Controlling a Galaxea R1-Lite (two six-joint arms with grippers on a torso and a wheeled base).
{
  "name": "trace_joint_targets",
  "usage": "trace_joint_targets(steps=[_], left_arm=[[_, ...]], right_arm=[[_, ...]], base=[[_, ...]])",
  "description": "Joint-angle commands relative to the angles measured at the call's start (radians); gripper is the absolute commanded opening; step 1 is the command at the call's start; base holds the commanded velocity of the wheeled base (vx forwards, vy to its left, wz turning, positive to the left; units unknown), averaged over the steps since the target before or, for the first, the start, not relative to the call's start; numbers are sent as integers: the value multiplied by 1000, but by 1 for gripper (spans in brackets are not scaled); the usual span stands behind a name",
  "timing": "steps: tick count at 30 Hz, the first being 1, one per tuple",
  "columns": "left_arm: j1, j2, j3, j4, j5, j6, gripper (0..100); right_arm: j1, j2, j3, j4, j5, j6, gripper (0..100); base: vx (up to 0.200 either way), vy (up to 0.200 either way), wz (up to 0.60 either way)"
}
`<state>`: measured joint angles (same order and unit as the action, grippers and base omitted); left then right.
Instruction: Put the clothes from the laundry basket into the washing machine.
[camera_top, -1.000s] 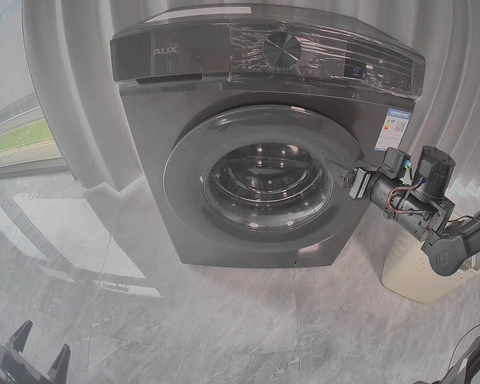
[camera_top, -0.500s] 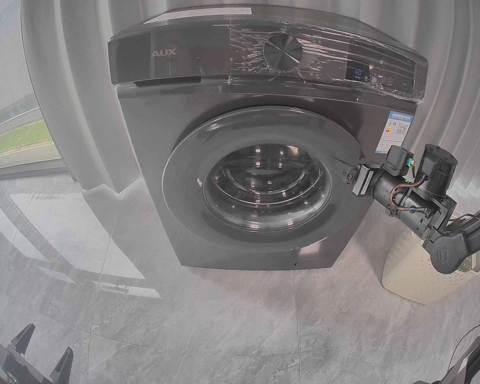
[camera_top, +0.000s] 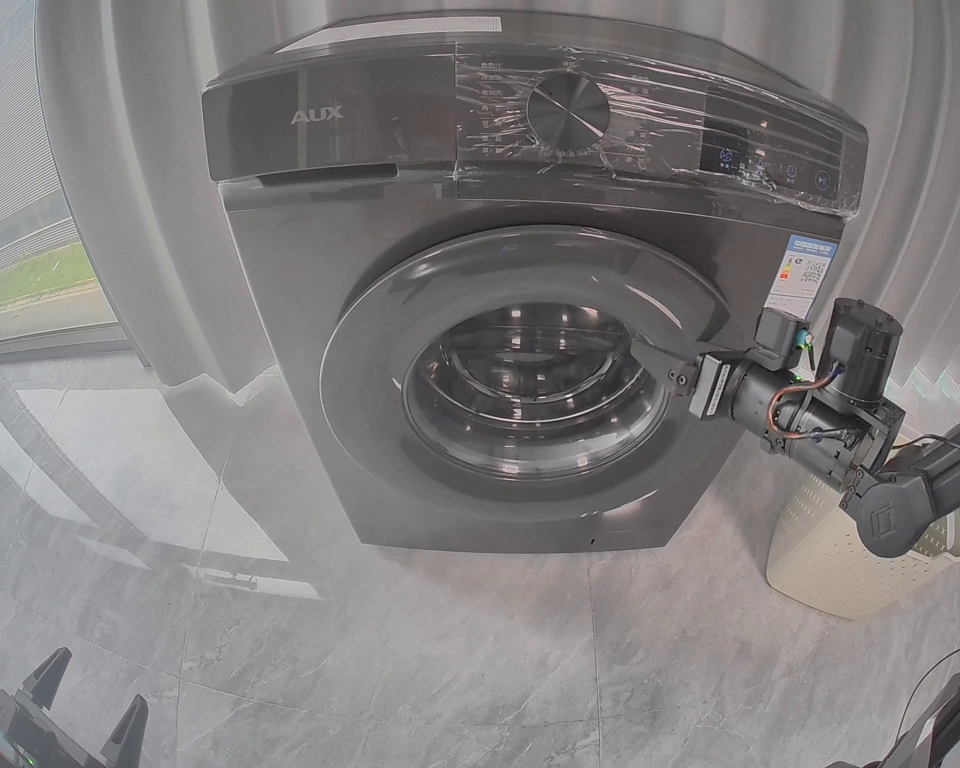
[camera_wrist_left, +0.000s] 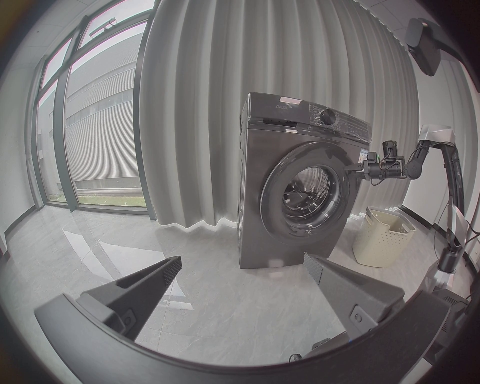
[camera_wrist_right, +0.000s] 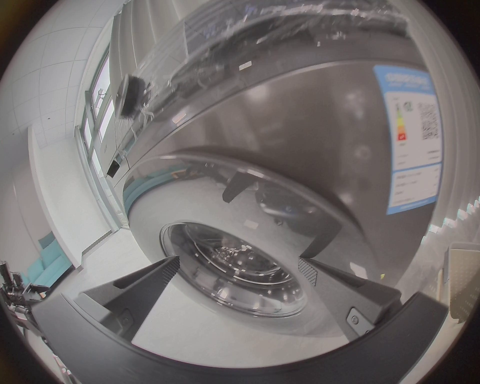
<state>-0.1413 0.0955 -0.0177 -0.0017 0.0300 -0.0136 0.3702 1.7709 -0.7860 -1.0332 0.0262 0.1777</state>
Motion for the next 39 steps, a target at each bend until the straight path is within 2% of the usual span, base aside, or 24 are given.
trace_joint_targets(steps=[1, 5, 10, 13, 18, 21, 35, 39], left_arm=[[0, 1, 18, 0, 1, 0, 100], [0, 1, 18, 0, 1, 0, 100], [0, 1, 18, 0, 1, 1, 100], [0, 1, 18, 0, 1, 1, 100], [0, 1, 18, 0, 1, 1, 100], [0, 1, 18, 0, 1, 3, 100], [0, 1, 18, 0, 1, 4, 100], [0, 1, 18, 0, 1, 4, 100]], right_arm=[[3, -5, 4, -31, -14, -4, 100], [19, -56, 44, -30, -14, -6, 100], [69, -194, 146, -28, 0, -14, 100], [116, -281, 225, -27, 20, -18, 100], [207, -422, 330, -13, 17, -33, 100], [228, -482, 373, -13, 17, -35, 100], [227, -605, 488, -11, 21, -35, 100], [213, -651, 521, -11, 20, -52, 100]], base=[[0, 0, 0], [0, 0, 0], [0, 0, 0], [0, 0, 0], [0, 0, 0], [0, 0, 0], [0, 0, 0], [0, 0, 0]])
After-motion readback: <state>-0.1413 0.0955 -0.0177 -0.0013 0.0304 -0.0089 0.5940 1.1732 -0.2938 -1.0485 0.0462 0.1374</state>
